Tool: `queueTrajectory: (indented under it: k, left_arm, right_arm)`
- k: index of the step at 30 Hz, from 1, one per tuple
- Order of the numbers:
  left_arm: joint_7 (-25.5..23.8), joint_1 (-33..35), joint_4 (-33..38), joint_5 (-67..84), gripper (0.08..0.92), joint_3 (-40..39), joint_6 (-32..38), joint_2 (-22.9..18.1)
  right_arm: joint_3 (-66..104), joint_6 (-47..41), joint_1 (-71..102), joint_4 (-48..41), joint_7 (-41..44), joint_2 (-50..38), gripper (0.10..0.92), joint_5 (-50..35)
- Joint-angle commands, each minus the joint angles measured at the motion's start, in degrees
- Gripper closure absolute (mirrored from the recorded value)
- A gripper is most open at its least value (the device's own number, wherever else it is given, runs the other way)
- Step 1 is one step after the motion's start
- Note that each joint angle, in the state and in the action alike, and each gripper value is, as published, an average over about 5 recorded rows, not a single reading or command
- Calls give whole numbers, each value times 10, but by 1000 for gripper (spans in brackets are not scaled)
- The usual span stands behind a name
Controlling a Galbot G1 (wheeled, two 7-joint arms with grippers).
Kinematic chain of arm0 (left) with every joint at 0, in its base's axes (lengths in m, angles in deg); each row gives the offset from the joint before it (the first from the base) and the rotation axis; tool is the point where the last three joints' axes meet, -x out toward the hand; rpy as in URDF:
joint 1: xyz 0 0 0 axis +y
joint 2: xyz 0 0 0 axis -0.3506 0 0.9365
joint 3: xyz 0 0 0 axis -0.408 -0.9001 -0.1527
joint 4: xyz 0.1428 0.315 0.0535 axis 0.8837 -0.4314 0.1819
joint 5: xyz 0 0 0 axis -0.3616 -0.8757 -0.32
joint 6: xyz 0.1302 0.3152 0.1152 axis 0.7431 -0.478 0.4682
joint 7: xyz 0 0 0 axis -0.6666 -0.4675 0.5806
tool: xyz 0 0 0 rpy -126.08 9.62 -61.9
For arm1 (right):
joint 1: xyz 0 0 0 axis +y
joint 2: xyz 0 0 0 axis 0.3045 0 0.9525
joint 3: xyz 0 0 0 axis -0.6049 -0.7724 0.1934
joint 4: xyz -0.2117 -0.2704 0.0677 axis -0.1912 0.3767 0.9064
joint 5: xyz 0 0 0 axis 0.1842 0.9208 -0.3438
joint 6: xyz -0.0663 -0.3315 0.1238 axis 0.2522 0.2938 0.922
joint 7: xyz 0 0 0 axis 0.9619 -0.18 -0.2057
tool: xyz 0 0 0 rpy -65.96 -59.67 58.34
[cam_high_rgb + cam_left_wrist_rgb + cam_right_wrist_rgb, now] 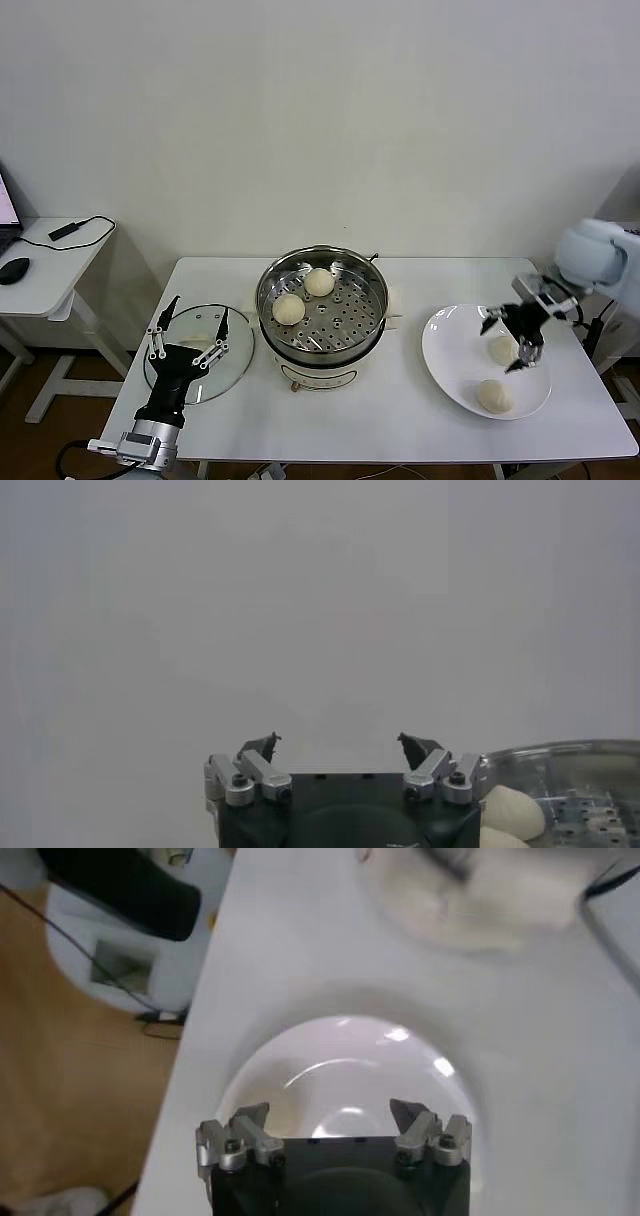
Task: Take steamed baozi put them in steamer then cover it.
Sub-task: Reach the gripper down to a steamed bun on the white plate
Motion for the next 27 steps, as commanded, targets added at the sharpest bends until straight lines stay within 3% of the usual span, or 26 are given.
queueTrajectory:
  k: [1, 27]
  left_arm:
    - [0, 5, -1, -5, 177, 1, 3, -1]
    - [1, 9, -11, -12, 177, -1, 10, -3]
  right_arm:
    - [42, 15, 127, -12, -45, -35, 203, 44]
    - [120, -1, 221, -72, -63, 14, 215, 51]
